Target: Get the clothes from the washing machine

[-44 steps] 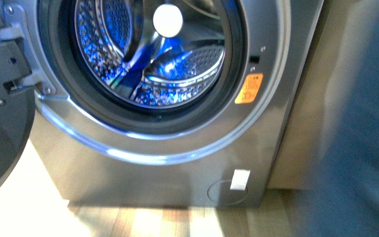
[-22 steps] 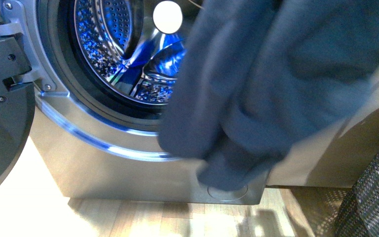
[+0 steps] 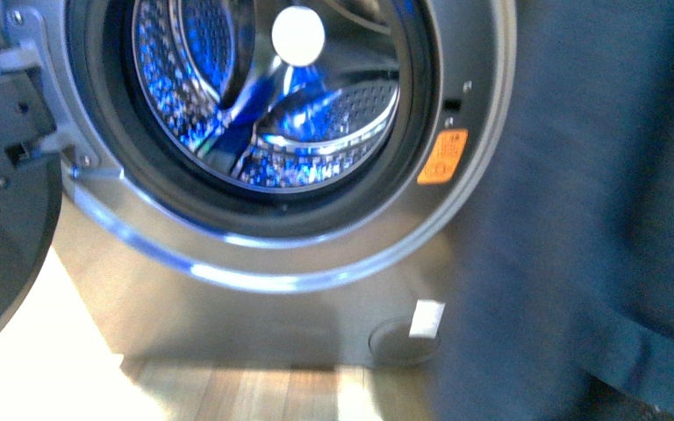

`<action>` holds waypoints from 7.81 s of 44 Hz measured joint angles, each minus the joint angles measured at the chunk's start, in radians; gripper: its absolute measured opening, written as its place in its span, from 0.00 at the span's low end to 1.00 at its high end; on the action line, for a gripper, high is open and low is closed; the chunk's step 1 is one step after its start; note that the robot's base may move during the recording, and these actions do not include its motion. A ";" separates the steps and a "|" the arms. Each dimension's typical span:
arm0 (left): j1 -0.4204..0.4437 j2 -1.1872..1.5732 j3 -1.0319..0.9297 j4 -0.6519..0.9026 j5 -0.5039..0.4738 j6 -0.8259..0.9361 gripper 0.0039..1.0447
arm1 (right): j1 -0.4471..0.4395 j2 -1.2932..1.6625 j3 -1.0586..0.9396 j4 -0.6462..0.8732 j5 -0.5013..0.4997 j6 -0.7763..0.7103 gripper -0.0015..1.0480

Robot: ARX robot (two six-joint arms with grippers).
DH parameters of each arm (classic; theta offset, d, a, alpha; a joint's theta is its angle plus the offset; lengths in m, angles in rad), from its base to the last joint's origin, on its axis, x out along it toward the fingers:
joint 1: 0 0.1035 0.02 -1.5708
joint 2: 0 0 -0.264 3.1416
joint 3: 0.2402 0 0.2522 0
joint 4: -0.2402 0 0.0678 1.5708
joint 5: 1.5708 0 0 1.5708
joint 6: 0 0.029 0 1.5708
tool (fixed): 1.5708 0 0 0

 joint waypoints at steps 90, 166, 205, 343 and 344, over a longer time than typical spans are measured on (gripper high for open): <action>0.001 0.000 0.000 0.000 -0.008 0.000 0.07 | 0.458 1.592 0.573 1.051 0.398 -0.365 0.93; 0.001 0.000 0.007 0.004 -0.005 -0.002 0.94 | -0.210 0.941 0.861 0.437 0.064 0.231 0.05; 0.001 0.000 0.009 0.004 -0.005 -0.002 0.94 | -0.788 1.132 0.954 -0.058 -0.224 -0.138 0.05; 0.068 -0.080 0.041 -0.180 -0.599 0.015 0.94 | 0.287 0.071 0.024 -0.104 0.590 -0.325 0.02; 0.077 -0.112 0.000 -0.161 -0.615 0.015 0.94 | 0.287 0.064 0.018 -0.104 0.590 -0.325 0.02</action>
